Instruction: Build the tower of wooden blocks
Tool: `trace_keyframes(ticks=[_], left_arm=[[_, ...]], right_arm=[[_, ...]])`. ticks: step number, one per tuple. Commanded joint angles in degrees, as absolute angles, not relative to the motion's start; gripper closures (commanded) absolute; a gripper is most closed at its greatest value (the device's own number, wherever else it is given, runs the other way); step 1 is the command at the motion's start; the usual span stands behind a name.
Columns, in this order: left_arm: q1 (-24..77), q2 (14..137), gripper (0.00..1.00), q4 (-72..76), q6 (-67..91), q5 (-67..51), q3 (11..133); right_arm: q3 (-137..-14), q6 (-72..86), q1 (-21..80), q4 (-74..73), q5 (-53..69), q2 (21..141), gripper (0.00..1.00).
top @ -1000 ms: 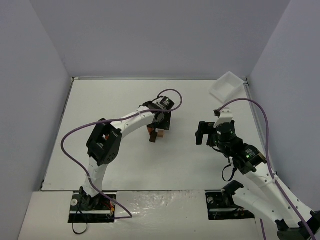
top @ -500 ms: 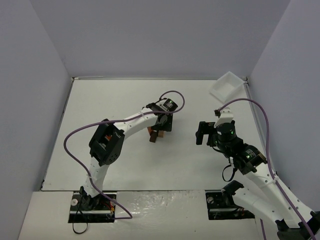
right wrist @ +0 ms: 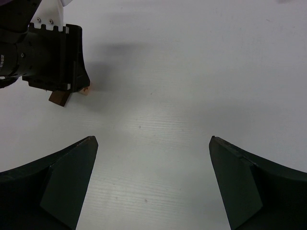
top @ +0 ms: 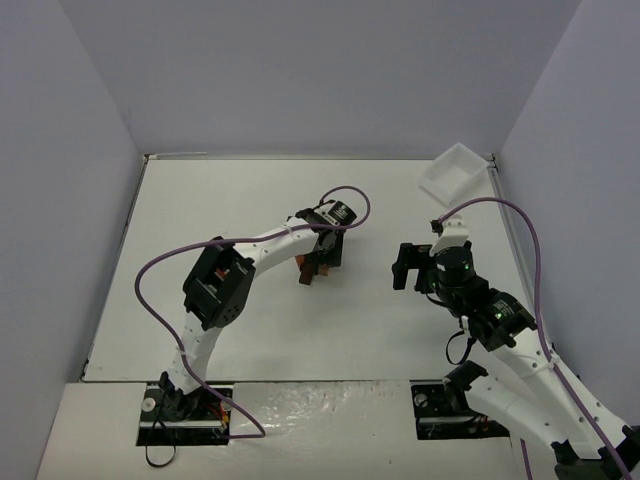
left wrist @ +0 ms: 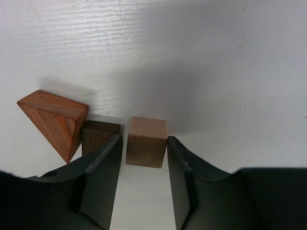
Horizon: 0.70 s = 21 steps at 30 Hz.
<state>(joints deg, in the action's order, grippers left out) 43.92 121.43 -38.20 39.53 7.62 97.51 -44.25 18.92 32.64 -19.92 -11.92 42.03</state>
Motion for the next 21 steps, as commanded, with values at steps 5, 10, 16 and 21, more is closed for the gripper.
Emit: trace_keyframes(ticks=[5,10,16,21], left_arm=[[44.2,118.2,0.90,-37.8,38.5,9.2,99.4],[44.7,112.6,1.00,-38.5,35.4,9.8,98.7],[44.6,101.4,1.00,-41.8,25.7,8.0,96.7],[43.2,93.5,1.00,-45.2,18.1,7.9,92.9]], right_arm=[[-44.5,19.1,32.3,-16.6,-13.1,41.7,0.00],[-44.5,19.1,32.3,-16.5,-13.0,41.5,0.00],[-45.1,18.4,32.3,-16.4,-12.8,43.1,0.00],[-45.7,17.5,32.3,-16.4,-12.5,44.2,0.00]])
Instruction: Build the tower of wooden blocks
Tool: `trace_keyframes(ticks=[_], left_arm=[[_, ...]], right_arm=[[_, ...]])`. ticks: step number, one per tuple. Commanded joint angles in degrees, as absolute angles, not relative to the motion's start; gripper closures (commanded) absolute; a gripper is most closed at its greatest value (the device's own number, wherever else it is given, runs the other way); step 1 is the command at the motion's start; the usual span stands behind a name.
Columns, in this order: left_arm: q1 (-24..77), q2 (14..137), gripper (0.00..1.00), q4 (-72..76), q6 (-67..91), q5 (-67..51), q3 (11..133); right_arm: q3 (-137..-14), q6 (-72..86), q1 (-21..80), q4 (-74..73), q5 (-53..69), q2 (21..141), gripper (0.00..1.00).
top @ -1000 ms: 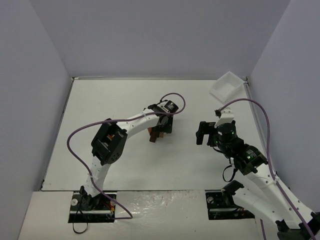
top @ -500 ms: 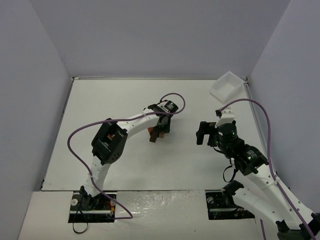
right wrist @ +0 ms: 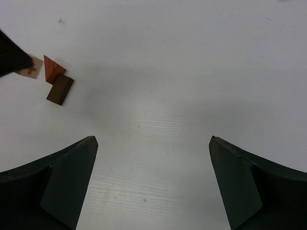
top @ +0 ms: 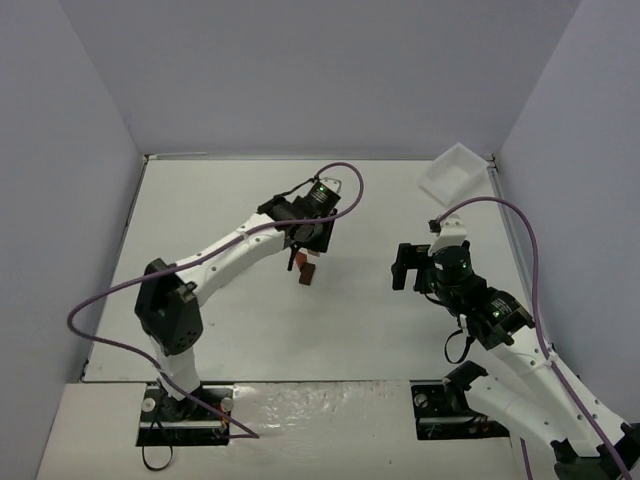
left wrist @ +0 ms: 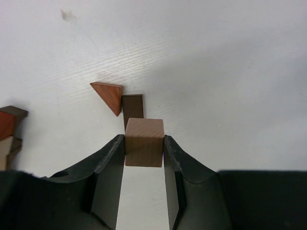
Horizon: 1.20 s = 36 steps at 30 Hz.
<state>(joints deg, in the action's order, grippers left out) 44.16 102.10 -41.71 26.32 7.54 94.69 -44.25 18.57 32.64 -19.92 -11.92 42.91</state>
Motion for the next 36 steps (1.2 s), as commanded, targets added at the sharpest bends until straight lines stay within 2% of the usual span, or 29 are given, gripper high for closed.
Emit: trace_keyframes(ticks=[1,10,16,29,36], left_arm=[[42.2,92.2,1.00,-45.7,17.4,7.2,91.9],[28.3,78.3,1.00,-47.1,9.2,0.8,81.4],[23.1,73.8,1.00,-47.9,-2.2,-1.8,76.7],[10.0,74.4,1.00,-44.0,-14.9,-13.6,69.5],[7.5,76.0,1.00,-41.2,-19.1,-15.7,68.9]], right_arm=[[-45.8,17.3,32.3,-16.4,-12.4,44.3,0.00],[-46.9,15.8,32.3,-16.2,-10.5,45.9,0.00],[-46.7,15.7,32.3,-15.9,-10.1,45.9,0.00],[-45.8,15.8,32.3,-15.6,-9.3,44.6,0.00],[-45.5,15.9,32.3,-15.6,-8.8,44.3,0.00]])
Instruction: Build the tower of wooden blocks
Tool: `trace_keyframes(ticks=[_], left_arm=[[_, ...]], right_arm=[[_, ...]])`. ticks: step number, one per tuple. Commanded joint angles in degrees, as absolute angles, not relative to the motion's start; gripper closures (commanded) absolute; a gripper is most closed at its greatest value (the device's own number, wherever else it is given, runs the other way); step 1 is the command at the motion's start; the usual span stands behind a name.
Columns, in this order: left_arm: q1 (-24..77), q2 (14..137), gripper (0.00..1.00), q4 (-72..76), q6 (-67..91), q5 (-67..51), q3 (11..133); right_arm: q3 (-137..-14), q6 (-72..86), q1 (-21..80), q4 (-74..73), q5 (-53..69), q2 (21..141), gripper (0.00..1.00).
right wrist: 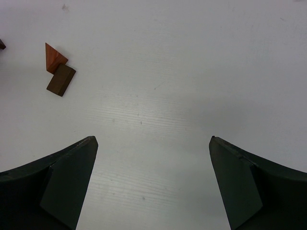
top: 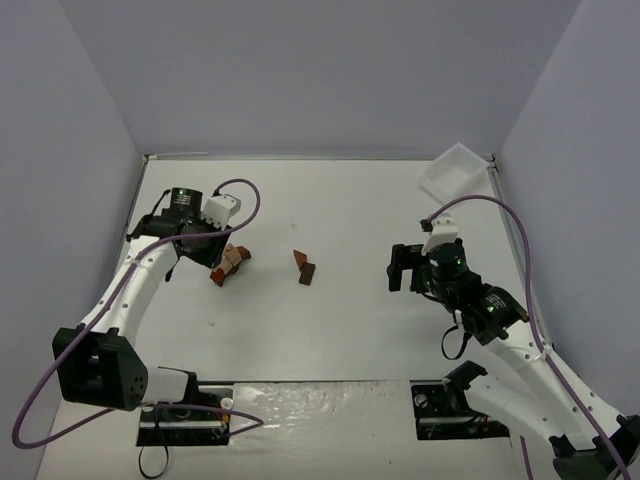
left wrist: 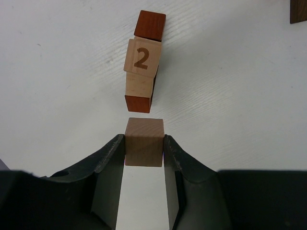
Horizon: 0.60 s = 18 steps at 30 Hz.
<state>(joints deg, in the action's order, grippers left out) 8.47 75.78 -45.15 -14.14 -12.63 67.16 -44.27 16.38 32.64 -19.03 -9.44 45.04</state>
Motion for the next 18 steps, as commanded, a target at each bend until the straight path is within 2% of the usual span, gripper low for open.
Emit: trace_keyframes(ticks=[1,18], left_arm=[[7.2,76.4,1.00,-40.9,-19.3,-16.0,69.1],[6.2,82.7,0.99,-38.0,-22.4,-17.6,70.0]], right_arm=[[-45.6,15.9,32.3,-15.6,-8.9,44.3,0.00],[-45.8,15.9,32.4,-15.5,-8.9,44.8,0.00]])
